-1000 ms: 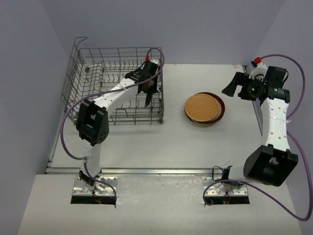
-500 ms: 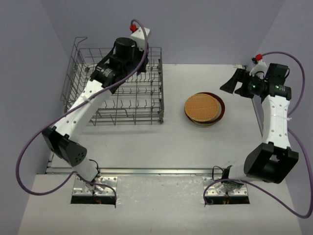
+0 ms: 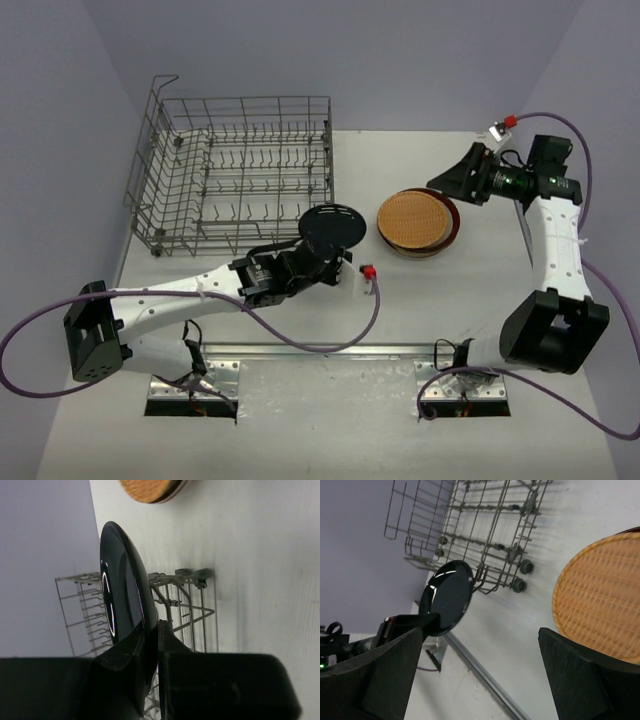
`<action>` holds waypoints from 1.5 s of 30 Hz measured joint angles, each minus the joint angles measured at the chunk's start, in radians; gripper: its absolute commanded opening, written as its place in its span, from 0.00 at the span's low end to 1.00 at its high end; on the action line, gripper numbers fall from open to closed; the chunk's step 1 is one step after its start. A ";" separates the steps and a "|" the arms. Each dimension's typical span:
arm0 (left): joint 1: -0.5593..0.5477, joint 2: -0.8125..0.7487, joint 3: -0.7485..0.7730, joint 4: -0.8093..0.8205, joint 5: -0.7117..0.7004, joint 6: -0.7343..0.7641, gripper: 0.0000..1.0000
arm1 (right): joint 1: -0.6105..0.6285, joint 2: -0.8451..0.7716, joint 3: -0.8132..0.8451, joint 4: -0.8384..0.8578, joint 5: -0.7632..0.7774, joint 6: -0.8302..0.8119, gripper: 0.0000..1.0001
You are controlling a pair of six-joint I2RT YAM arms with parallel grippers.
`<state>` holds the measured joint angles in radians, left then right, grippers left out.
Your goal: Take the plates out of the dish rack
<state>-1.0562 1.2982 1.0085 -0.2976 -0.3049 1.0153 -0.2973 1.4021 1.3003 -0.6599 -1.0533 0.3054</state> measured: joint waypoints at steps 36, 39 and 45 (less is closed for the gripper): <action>-0.210 -0.031 -0.179 0.412 -0.162 0.452 0.99 | 0.339 0.000 -0.266 0.051 -0.060 0.014 0.00; -0.194 -0.019 -0.126 0.399 -0.176 0.363 1.00 | 0.284 0.014 -0.250 0.044 -0.031 -0.001 0.00; -0.031 0.031 0.188 0.222 -0.188 0.042 1.00 | 0.106 0.082 -0.149 0.012 0.101 -0.082 0.00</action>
<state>-1.0871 1.3291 1.1965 -0.0758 -0.4933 1.0571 -0.1913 1.4838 1.1515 -0.6476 -0.9525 0.2237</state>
